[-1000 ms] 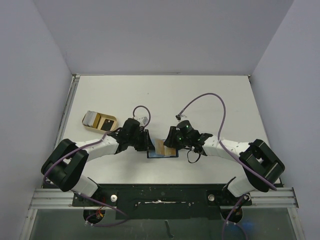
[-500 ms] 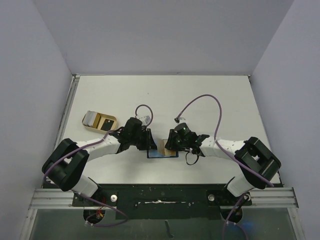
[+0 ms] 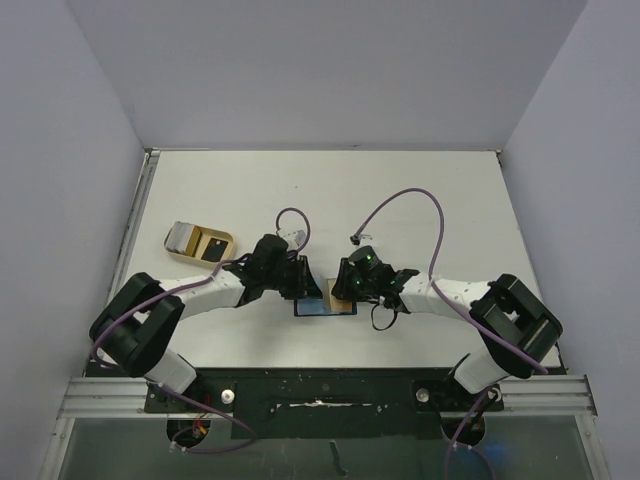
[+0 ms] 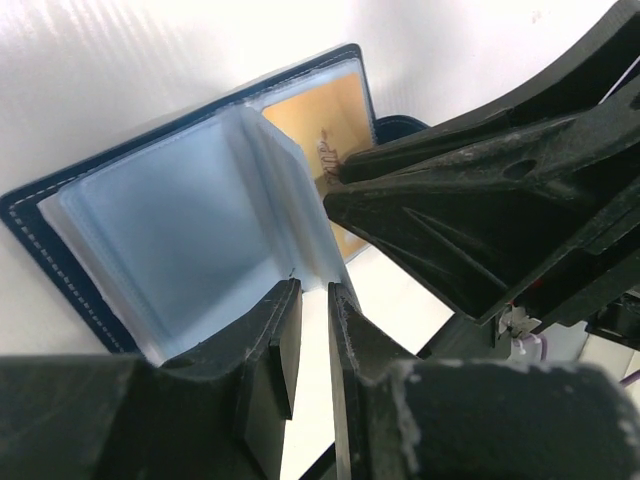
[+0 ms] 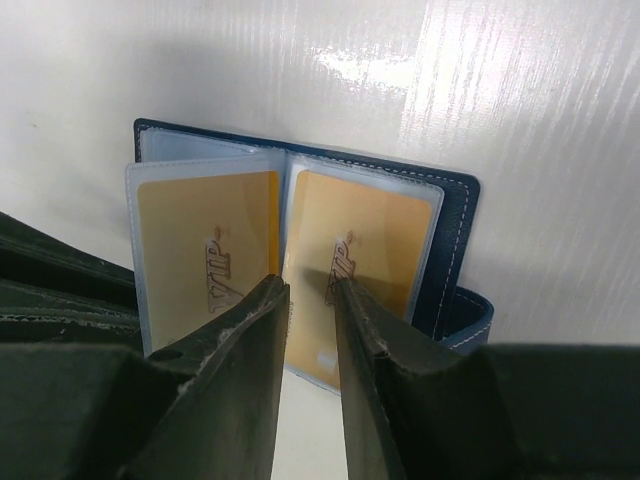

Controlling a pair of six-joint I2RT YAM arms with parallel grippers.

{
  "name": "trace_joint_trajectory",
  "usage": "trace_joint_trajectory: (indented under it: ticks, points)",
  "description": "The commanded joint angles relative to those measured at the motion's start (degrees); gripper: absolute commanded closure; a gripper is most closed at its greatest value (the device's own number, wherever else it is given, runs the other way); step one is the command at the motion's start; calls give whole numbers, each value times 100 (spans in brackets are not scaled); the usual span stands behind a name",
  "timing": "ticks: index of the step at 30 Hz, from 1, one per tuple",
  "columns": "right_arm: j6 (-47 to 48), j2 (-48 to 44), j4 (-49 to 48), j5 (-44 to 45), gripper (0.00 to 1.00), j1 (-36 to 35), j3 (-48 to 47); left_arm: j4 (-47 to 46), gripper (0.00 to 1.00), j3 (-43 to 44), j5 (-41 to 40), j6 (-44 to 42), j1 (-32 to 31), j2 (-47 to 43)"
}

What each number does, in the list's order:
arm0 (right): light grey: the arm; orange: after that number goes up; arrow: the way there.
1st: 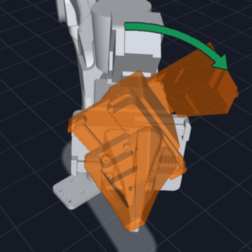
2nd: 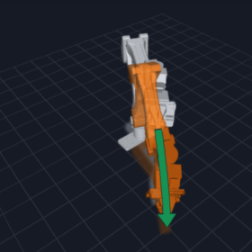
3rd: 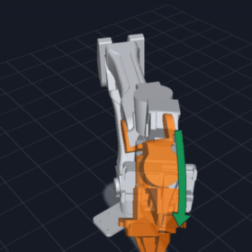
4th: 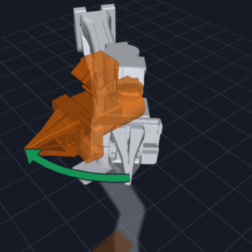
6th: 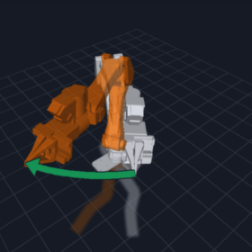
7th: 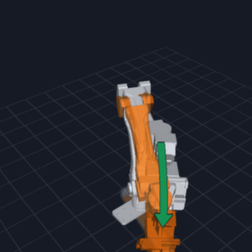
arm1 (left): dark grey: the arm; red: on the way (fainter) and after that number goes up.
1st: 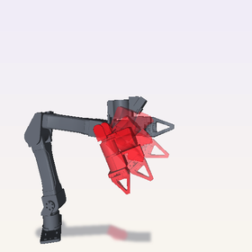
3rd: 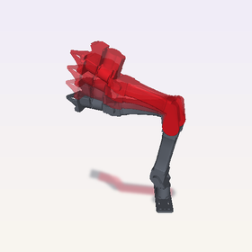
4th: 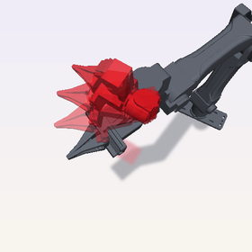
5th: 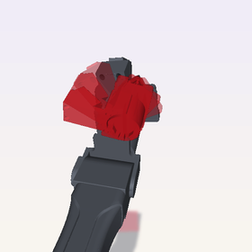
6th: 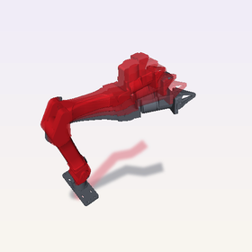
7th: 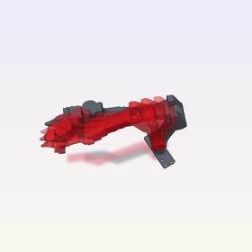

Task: Put the credit cards into the card holder
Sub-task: Turn over the card slot in the card holder.

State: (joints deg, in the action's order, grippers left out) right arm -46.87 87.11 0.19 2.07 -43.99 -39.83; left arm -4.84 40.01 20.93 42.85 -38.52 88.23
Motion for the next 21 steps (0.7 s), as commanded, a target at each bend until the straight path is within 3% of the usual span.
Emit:
trace_joint_trajectory:
  ticks: [1, 16, 21]
  points:
    - [90, -370, -34, 276, 73, -57, 26, -658, 82, 254, 246, 129, -66, 60]
    - [114, -945, 383, 722, 70, -58, 72, -1018, 82, 282, 347, 259, -146, 247]
    - [108, -1251, 738, 1109, 62, -57, 21, -929, 82, 294, 225, 200, -148, 169]
